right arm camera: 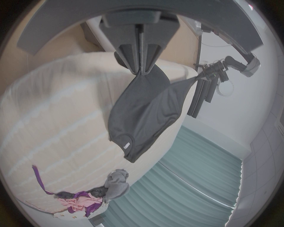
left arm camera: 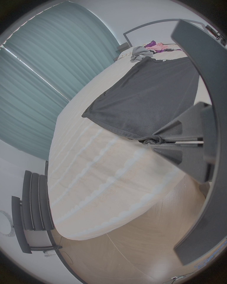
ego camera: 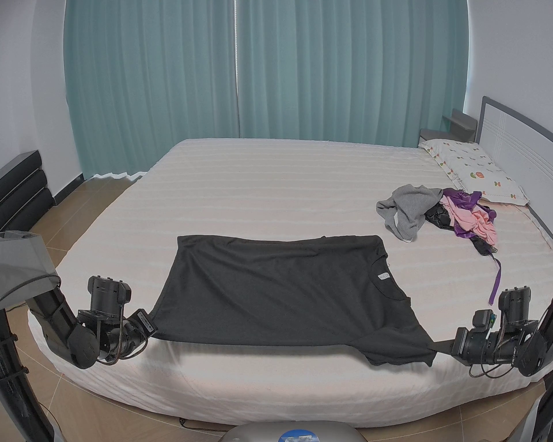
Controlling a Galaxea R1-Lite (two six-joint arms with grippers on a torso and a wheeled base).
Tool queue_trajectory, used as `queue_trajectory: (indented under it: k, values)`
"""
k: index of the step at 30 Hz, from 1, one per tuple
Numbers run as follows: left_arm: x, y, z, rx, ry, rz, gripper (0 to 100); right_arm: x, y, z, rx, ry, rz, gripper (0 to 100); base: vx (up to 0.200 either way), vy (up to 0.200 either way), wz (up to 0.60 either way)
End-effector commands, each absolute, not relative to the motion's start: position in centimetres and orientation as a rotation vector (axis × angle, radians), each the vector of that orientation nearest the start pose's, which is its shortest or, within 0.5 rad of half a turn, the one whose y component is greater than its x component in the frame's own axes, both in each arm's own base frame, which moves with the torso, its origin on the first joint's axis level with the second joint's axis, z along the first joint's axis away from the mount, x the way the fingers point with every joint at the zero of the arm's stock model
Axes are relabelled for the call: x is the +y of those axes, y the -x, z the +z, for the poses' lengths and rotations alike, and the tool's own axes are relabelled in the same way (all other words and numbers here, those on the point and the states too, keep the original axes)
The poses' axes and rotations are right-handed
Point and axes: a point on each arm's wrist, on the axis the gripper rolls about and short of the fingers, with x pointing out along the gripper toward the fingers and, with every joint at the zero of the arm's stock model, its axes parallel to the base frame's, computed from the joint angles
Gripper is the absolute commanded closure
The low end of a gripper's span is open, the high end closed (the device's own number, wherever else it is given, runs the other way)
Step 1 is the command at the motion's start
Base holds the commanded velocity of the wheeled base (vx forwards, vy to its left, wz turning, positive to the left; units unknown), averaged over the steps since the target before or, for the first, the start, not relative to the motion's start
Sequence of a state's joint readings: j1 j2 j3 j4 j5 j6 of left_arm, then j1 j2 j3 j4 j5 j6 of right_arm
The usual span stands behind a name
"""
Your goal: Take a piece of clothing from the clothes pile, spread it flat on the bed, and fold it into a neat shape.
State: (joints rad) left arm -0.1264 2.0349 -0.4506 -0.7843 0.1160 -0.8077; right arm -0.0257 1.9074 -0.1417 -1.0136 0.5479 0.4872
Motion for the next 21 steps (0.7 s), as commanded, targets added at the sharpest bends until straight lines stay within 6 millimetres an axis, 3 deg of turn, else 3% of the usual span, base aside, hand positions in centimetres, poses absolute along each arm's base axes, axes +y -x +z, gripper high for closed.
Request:
queue_trajectory:
  k: [1, 8, 14, 15, 21]
  values:
    - [-3.2, -27.4, 2.2, 0.750, 0.659, 0.306, 100, 0.5, -18.6, 2.2, 0.907, -0.635, 0.305, 100, 0.000, 0.000, 0.00]
    - [-3.4, -27.2, 1.9, 0.769, 0.649, 0.306, 100, 0.5, -17.7, 0.6, 0.998, -0.605, 0.299, 100, 0.000, 0.000, 0.00]
    - [-3.4, -27.0, 1.2, 0.806, 0.616, 0.295, 100, 0.5, -18.2, -1.1, 1.059, -0.580, 0.297, 100, 0.000, 0.000, 0.00]
    - [-3.4, -27.0, 1.0, 0.815, 0.615, 0.294, 100, 0.5, -18.5, -1.5, 1.061, -0.570, 0.300, 0, 0.000, 0.000, 0.00]
    - [-3.5, -27.0, 0.5, 0.831, 0.609, 0.299, 100, 0.4, -19.5, -2.0, 1.031, -0.561, 0.307, 0, 0.000, 0.000, 0.00]
